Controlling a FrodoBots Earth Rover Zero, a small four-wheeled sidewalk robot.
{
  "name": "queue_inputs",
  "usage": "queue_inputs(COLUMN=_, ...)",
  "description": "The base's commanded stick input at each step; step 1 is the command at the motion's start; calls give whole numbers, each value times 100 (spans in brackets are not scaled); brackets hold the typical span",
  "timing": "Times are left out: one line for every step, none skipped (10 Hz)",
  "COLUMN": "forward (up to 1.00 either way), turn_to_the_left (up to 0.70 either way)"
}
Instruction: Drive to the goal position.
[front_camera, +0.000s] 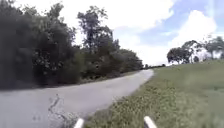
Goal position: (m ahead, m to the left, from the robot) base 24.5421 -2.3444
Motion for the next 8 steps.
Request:
queue_inputs(forward=70, turn_to_the_left=0)
queue_inputs(forward=70, turn_to_the_left=0)
queue_inputs(forward=70, turn_to_the_left=0)
queue_inputs(forward=70, turn_to_the_left=0)
queue_inputs(forward=70, turn_to_the_left=0)
queue_inputs(forward=70, turn_to_the_left=0)
queue_inputs(forward=70, turn_to_the_left=0)
queue_inputs(forward=70, turn_to_the_left=0)
